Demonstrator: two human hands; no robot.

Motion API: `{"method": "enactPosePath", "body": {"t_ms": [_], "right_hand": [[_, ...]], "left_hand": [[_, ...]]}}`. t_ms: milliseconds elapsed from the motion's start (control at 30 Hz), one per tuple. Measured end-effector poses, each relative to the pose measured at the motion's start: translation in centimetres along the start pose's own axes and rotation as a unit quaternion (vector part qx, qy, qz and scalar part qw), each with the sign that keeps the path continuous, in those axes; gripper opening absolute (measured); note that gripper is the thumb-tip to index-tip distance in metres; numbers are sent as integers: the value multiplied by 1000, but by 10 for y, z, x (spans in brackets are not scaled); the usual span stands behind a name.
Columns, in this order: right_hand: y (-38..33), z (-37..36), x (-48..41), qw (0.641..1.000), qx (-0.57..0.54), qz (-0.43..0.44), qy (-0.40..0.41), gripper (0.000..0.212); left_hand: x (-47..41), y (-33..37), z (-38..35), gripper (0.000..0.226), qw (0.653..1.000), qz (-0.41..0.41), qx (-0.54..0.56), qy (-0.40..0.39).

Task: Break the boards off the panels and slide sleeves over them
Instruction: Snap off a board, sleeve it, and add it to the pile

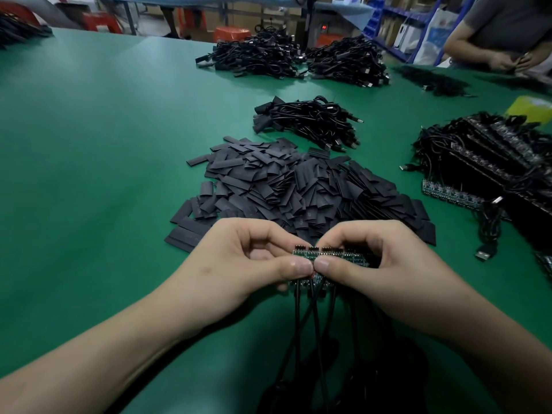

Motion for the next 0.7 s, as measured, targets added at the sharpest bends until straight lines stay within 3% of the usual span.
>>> {"method": "enactPosePath", "body": {"t_ms": [567,700], "right_hand": [[7,-2,-2,977,-200,3,-79,11],[9,3,-6,979,-188,-11,-79,11]], "left_hand": [[-3,-2,2,16,997,7,64,-52],[-4,-2,4,21,996,-15,88,-17]]}}
Point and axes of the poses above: each hand's wrist, its own x-axis away from the middle knuckle, its own z-axis out of the back of the hand, y = z × x, the point moved 1 cm from there along -x, towards the middle knuckle, and after that the axes turned 7 degrees about y, right-handed, at the moved point
